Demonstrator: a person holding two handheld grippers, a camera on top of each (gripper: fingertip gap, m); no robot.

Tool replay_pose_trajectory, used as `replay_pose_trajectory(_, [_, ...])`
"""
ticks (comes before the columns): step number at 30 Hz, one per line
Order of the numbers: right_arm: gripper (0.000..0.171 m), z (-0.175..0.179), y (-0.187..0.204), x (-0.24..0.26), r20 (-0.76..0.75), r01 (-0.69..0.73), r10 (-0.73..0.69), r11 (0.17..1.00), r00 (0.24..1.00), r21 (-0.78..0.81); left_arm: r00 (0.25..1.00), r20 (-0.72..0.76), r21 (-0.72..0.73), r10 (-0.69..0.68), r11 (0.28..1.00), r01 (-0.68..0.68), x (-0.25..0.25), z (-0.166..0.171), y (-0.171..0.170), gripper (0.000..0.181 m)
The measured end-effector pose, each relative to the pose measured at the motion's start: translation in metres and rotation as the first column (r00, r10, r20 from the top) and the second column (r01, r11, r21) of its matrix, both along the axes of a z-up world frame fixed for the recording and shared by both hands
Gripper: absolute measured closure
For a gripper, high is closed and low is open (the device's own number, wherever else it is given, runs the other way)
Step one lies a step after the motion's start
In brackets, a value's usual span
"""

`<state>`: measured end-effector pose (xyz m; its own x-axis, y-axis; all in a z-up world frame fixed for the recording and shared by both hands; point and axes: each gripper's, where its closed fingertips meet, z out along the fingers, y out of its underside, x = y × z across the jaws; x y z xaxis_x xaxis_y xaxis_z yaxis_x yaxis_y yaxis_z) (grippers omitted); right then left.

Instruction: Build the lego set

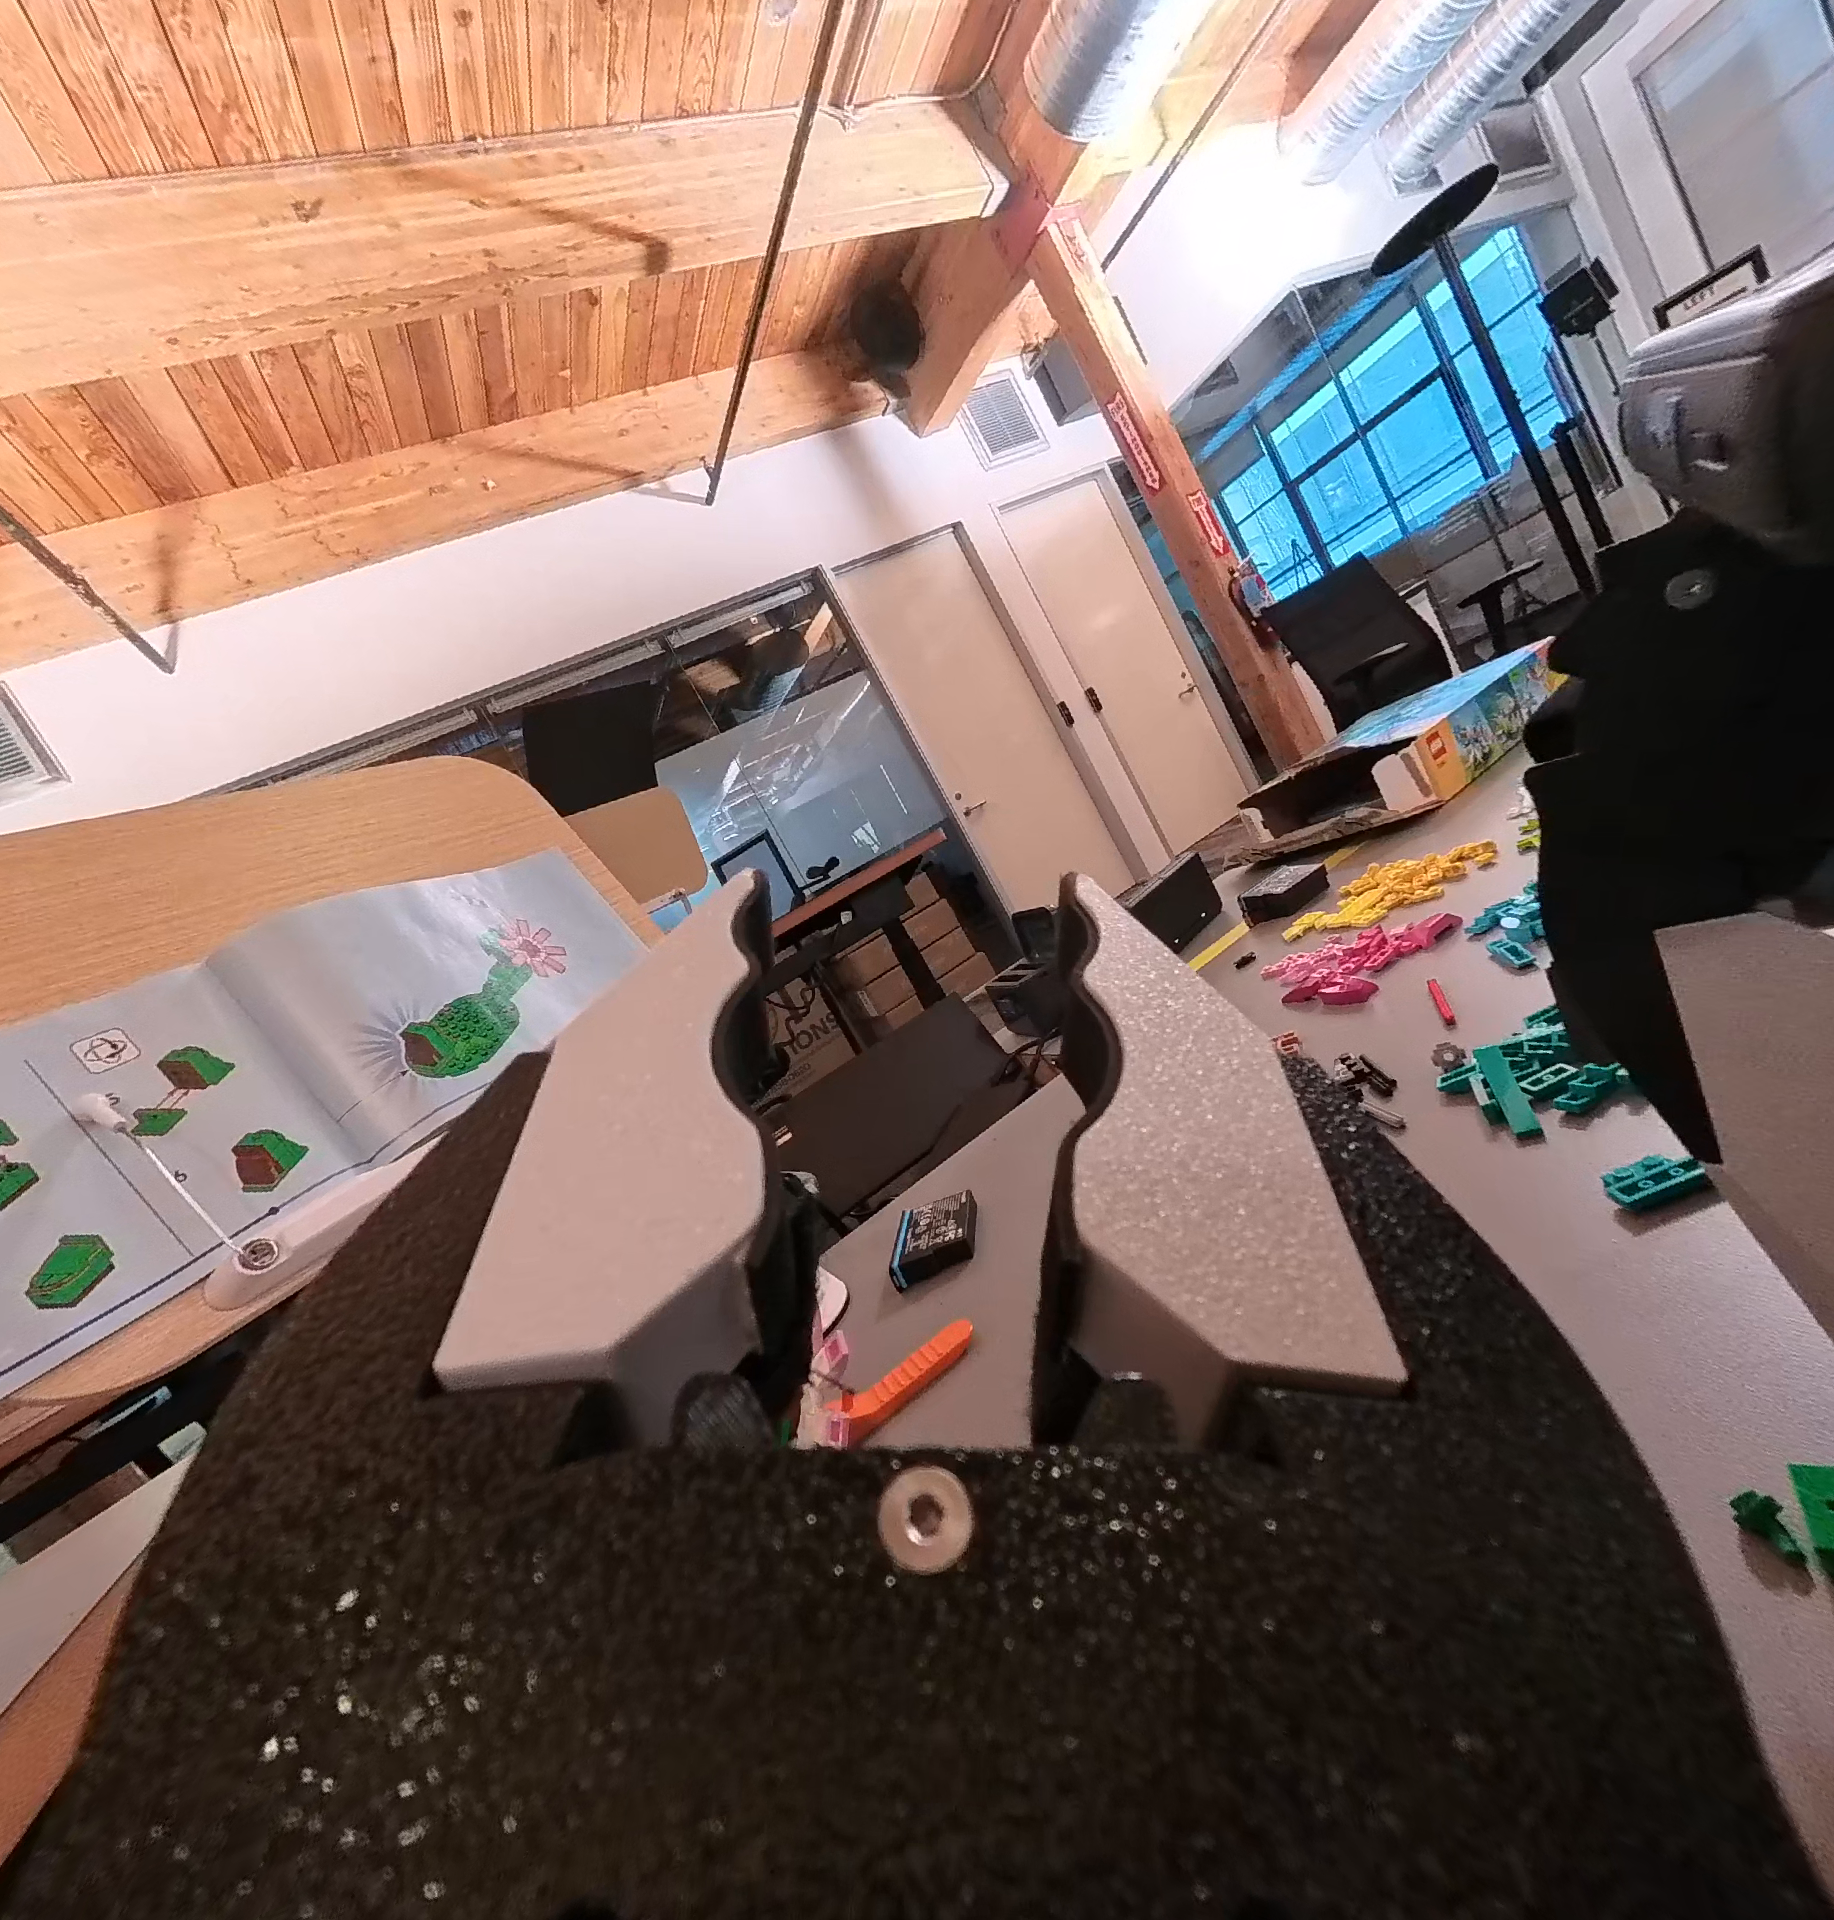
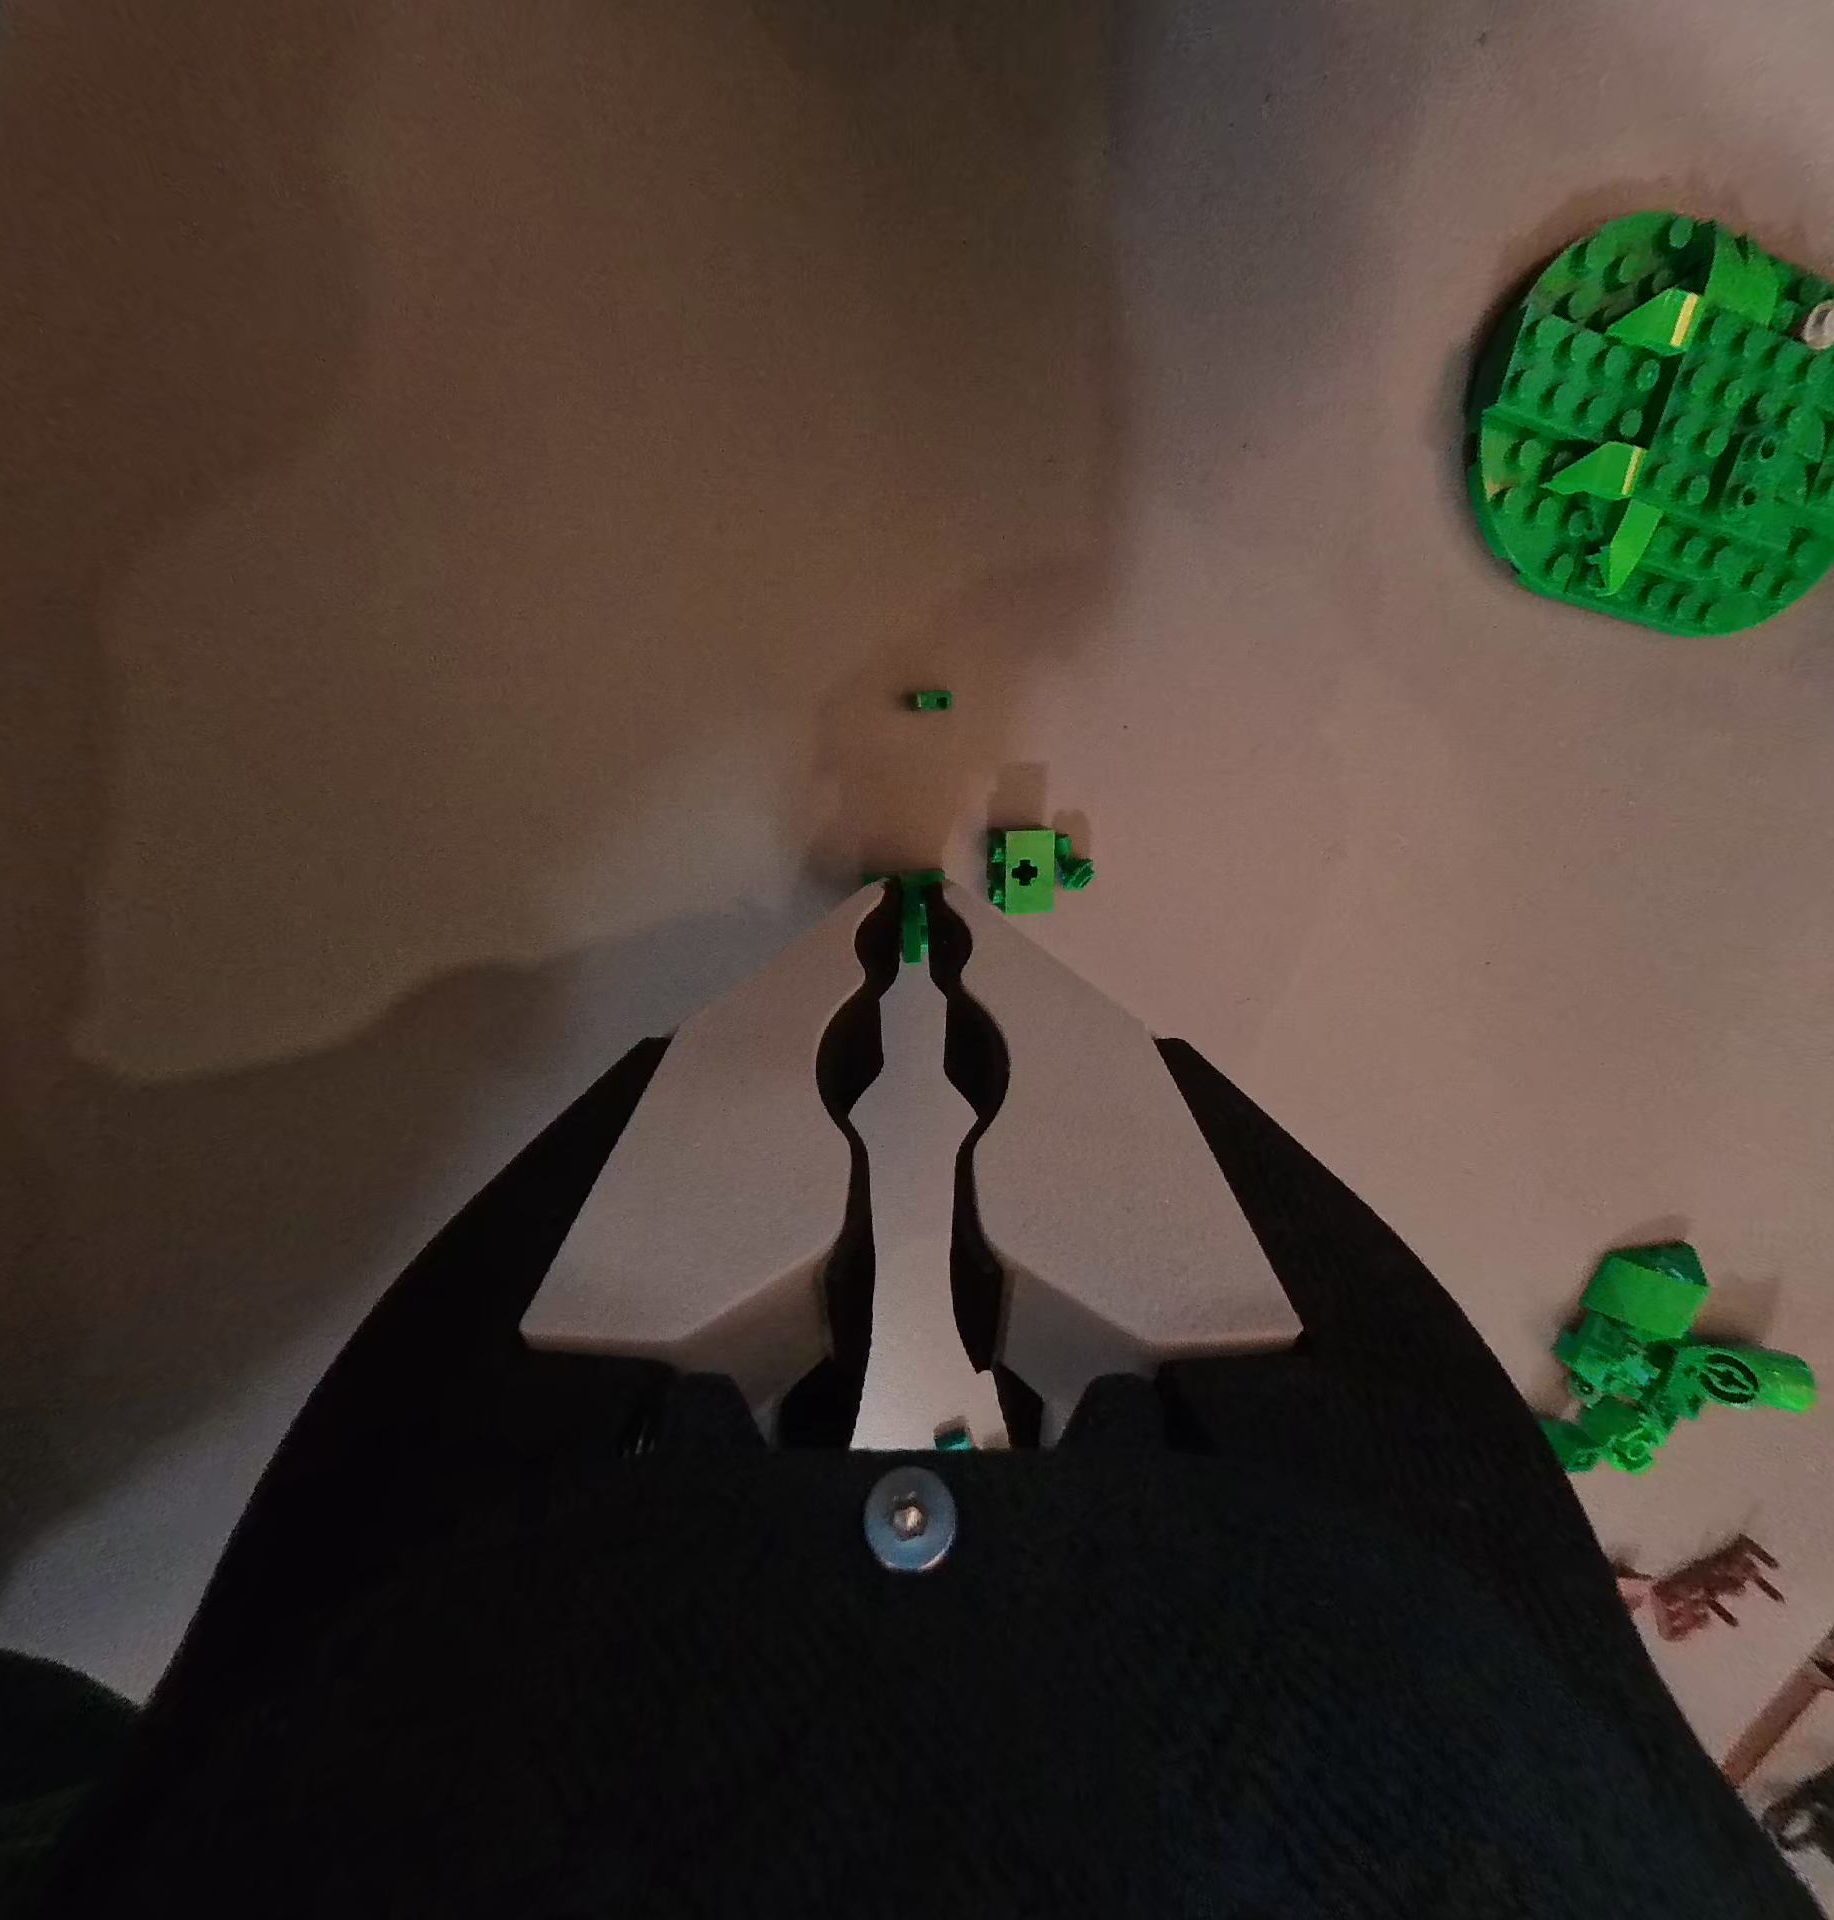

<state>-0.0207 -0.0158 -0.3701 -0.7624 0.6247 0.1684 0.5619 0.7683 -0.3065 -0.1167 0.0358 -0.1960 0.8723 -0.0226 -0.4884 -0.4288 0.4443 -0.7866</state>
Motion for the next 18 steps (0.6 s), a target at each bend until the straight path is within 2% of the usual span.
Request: replay_pose_trajectory(18, [0.168,0.0003,-0.0006,0.0007,-0.026,0.018,-0.018,1.000,1.000,-0.008,1.000,-0.007,-0.003,-0.002,1.000,0.002,0.0013,-0.0007,0.0005,0.130])
